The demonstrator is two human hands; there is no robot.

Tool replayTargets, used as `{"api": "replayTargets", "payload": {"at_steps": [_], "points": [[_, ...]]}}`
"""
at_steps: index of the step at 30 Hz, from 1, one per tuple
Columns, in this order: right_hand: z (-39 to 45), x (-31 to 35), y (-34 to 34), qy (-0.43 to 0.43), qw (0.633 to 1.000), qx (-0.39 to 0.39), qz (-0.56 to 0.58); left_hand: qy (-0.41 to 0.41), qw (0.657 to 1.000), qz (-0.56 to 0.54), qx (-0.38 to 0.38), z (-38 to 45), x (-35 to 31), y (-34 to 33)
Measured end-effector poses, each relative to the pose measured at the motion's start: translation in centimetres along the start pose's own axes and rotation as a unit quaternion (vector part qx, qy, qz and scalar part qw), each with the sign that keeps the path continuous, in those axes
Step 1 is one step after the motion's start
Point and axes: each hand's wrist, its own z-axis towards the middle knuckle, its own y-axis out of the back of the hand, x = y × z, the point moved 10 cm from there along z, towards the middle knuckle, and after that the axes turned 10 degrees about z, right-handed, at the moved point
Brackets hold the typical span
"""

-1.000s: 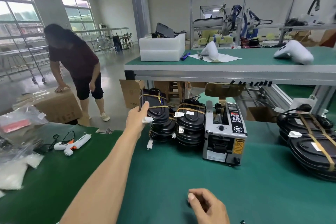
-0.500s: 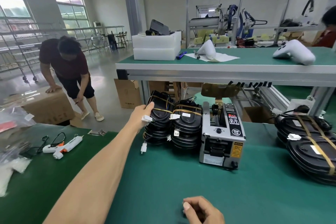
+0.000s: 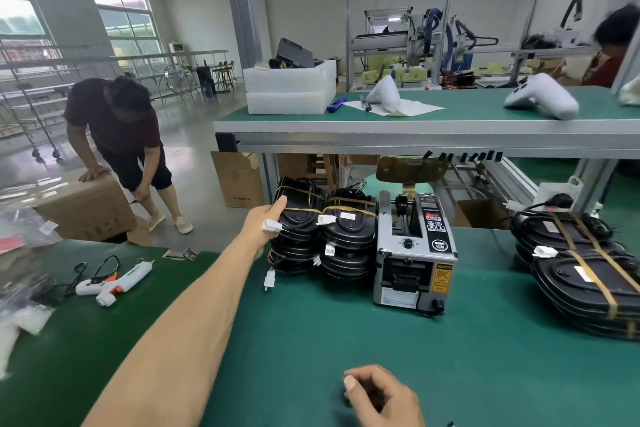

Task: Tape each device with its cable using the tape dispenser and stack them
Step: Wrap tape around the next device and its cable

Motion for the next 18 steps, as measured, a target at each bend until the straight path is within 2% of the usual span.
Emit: {"api": "replayTargets", "payload": {"at_steps": [5,12,15,18], "points": [[0.1,-0.1,0.0,0.0,1.0,0.001,0.005,0.048,0.994,-0.092,0.035,0.0,1.5,-0.9],[0.2,-0.2,0.1,0.004,1.0,0.004,0.004,0.062,0.977,-0.203,0.025,0.3,2.0,-0.7],[0.3,-0.4,0.1,0.0,1.0,0.005,0.0,0.059,0.972,-0.225,-0.026,-0.2,3.4,0.5],[0.3,-0.7,0.2,-0.004,1.0,0.009,-0.004,0.052,0.964,-0.213,-0.149,-2.9,4.5,2.5]]}}
